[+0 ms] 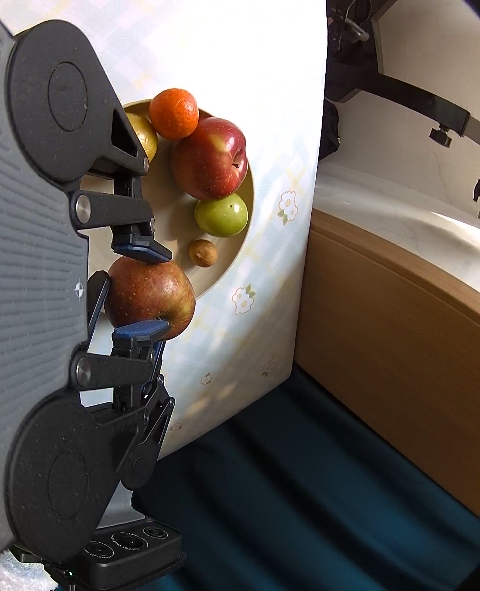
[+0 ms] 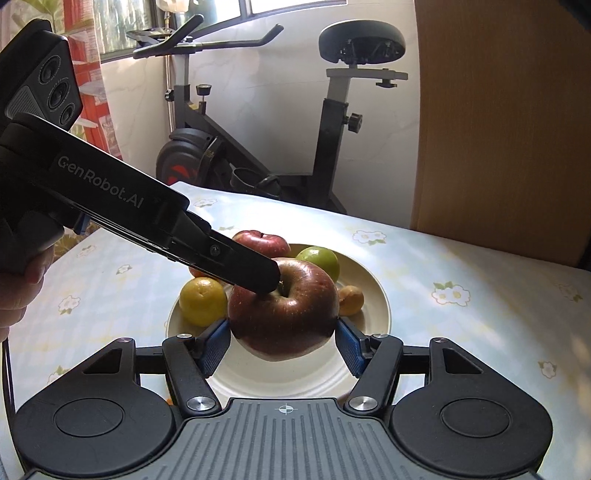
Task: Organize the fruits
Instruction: 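Lift the large red apple onto the plate with both tools and open them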
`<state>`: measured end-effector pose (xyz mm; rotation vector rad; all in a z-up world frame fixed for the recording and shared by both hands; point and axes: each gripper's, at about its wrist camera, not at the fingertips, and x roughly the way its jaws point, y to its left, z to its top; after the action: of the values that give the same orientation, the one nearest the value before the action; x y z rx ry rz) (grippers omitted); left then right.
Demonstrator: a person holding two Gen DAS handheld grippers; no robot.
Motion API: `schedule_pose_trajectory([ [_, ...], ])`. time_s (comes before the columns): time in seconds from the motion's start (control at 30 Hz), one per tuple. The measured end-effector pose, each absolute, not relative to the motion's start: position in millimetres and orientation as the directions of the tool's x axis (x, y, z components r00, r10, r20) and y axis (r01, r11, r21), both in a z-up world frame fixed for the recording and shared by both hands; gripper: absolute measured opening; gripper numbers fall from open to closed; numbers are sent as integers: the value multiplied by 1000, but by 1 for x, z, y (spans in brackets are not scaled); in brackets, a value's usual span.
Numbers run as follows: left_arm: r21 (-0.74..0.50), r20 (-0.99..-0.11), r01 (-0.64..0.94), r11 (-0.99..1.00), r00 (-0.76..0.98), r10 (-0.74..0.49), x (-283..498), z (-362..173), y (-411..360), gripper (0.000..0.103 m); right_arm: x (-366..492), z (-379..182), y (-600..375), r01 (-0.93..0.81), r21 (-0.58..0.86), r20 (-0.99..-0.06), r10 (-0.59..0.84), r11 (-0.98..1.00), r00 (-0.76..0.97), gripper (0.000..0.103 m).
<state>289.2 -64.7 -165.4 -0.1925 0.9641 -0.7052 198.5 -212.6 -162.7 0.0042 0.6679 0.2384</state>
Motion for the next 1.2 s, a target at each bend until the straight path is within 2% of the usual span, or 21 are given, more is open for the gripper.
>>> schedule_pose_trajectory([
  [0.43,-477,-699,437,763,337,-630,324,-189,-60,35,238,-180,-213,-212,74,-653,208,975,728,56],
  [0.57,-498,-679,434,751,343,-649,322,-185,-53,35,243,-181,-211,-231,13,-654,183,973,734,56],
  [0.93,-453,-697,433,779,373,-612,316,-184,-45,35,239,-179,-216,-207,-2,-653,155,978,741,57],
  [1.2,-402,-707,437,805,410,-576,305,-176,-34,35,228,-175,-224,-114,10,-654,93,993,750,55],
])
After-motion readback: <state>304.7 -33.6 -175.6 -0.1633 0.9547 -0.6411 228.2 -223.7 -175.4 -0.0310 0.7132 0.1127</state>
